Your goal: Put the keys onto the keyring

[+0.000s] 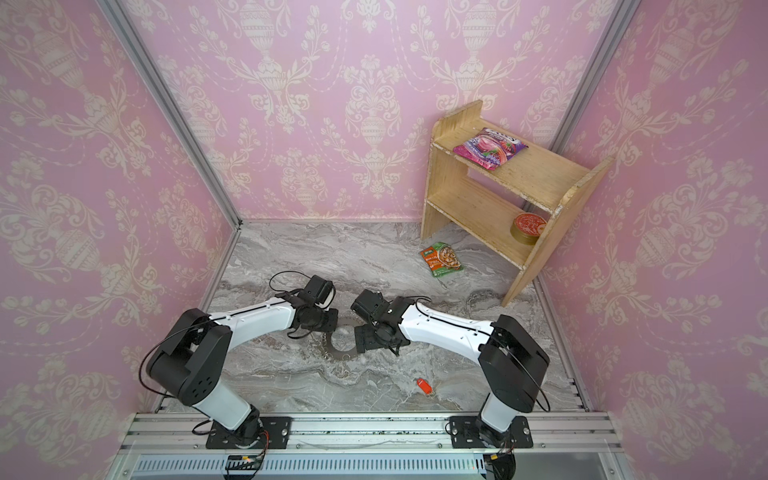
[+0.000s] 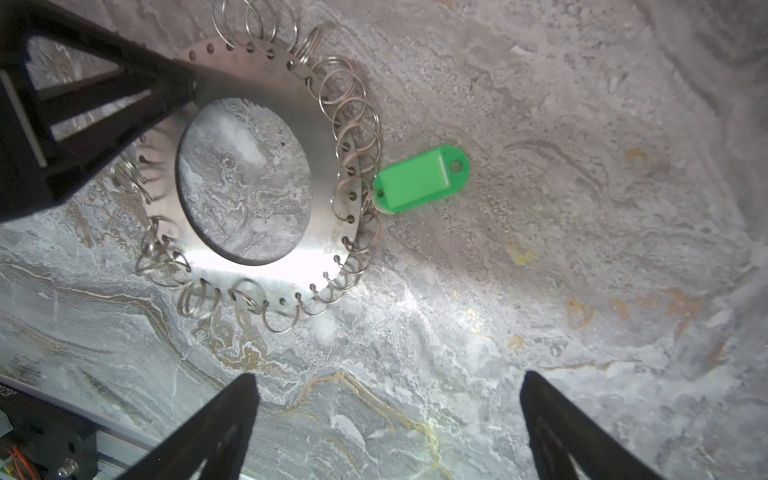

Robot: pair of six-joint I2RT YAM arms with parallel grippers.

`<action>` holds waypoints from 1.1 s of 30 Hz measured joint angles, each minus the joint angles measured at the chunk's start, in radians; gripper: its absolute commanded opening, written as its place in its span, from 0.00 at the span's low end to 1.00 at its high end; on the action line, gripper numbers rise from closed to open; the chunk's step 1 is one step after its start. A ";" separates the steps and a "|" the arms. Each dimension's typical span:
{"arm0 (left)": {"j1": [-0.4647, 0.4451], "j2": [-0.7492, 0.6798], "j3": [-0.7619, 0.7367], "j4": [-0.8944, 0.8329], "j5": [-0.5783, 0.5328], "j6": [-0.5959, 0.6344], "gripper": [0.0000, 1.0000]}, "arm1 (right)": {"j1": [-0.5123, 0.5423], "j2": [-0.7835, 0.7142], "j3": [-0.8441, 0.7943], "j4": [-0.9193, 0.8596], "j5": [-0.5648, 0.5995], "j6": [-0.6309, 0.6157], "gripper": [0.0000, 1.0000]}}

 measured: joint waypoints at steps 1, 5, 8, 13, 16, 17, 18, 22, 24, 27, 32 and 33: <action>-0.007 -0.021 -0.023 0.002 0.005 -0.017 0.28 | 0.000 0.006 0.000 0.006 -0.005 0.001 1.00; -0.047 -0.140 -0.137 0.002 0.031 -0.106 0.28 | 0.000 0.043 -0.003 0.024 -0.018 0.001 1.00; -0.084 -0.230 -0.214 0.000 0.055 -0.185 0.30 | 0.000 0.053 -0.016 0.034 -0.028 0.001 1.00; -0.118 -0.374 -0.288 -0.072 0.047 -0.273 0.45 | 0.000 0.048 -0.039 0.053 -0.032 0.000 1.00; -0.118 -0.503 -0.299 -0.136 0.006 -0.293 0.46 | 0.000 0.023 -0.064 0.070 -0.034 -0.008 1.00; -0.118 -0.546 -0.299 -0.143 -0.010 -0.297 0.46 | 0.000 0.011 -0.072 0.075 -0.035 -0.012 1.00; -0.118 -0.581 -0.299 -0.147 -0.023 -0.299 0.45 | 0.000 -0.003 -0.079 0.082 -0.035 -0.020 1.00; -0.118 -0.637 -0.316 -0.143 -0.052 -0.310 0.35 | 0.000 -0.056 -0.104 0.106 -0.035 -0.043 1.00; -0.118 -0.627 -0.340 -0.129 -0.051 -0.317 0.32 | 0.000 -0.075 -0.106 0.113 -0.035 -0.054 1.00; -0.118 -0.595 -0.363 -0.125 -0.052 -0.318 0.28 | 0.000 -0.093 -0.111 0.132 -0.035 -0.062 1.00; -0.118 -0.567 -0.365 -0.074 -0.060 -0.299 0.27 | 0.000 -0.116 -0.134 0.159 -0.040 -0.076 1.00; -0.118 -0.560 -0.364 -0.058 -0.059 -0.291 0.27 | 0.000 -0.116 -0.135 0.162 -0.042 -0.079 1.00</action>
